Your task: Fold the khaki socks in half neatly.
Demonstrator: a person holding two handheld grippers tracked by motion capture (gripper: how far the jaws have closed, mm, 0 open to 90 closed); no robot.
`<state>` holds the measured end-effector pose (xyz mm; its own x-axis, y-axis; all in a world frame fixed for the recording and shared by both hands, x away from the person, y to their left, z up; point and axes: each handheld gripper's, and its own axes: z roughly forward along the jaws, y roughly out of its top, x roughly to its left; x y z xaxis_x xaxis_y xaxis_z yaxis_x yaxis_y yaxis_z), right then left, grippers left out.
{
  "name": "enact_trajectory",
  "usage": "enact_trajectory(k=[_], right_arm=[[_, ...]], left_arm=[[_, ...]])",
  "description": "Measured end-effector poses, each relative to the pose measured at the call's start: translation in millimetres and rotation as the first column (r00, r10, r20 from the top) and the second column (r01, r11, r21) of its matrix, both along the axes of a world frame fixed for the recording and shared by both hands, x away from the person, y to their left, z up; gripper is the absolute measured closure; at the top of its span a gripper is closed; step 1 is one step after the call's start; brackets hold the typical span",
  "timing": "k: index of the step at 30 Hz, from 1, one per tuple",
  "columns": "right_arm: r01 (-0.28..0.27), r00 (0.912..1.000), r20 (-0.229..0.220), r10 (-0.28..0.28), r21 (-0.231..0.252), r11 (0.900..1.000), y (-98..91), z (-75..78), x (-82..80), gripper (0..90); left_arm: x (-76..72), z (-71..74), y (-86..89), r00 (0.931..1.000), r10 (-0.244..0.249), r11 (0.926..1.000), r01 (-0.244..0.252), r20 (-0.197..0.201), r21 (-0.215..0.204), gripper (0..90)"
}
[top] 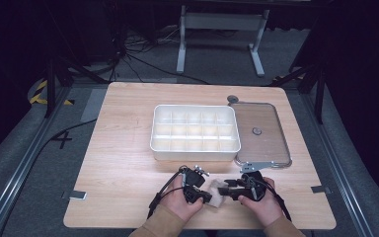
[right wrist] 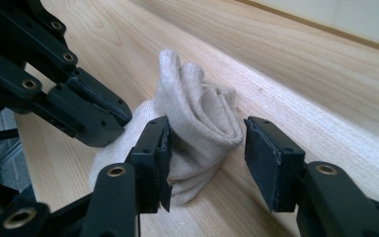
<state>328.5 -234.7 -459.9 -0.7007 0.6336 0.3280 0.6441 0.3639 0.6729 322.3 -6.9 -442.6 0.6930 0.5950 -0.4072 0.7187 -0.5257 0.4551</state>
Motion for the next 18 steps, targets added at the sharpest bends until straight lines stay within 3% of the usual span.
enact_trajectory(k=[5,8,12,15,18], right_arm=[[0.007,0.9991,-0.042,-0.005,0.041,0.9991,2.6,-4.6,1.2,53.5],[-0.003,0.9991,-0.041,0.005,0.052,0.9986,6.4,-5.9,0.0,55.7],[-0.017,0.9980,-0.060,0.021,0.066,0.9977,7.6,-5.9,-0.1,65.9],[-0.033,0.9984,-0.044,0.036,0.048,0.9983,9.0,-2.1,-1.4,73.4],[-0.038,0.9985,-0.038,0.039,0.030,0.9988,11.1,0.5,-1.9,75.0]], left_arm=[[-1.3,-0.7,1.1,1.0000,-0.005,0.9997,0.005,-0.003,0.023,82.1],[-2.8,-0.5,0.7,1.0000,-0.004,0.9995,0.004,0.008,0.032,82.1],[-3.2,-0.4,1.4,1.0000,-0.006,0.9996,0.006,0.007,0.028,81.7],[-2.8,0.0,1.8,0.9999,-0.009,0.9996,0.009,0.007,0.026,81.2],[-2.3,0.7,2.6,0.9999,-0.009,0.9996,0.008,0.006,0.027,80.0]])
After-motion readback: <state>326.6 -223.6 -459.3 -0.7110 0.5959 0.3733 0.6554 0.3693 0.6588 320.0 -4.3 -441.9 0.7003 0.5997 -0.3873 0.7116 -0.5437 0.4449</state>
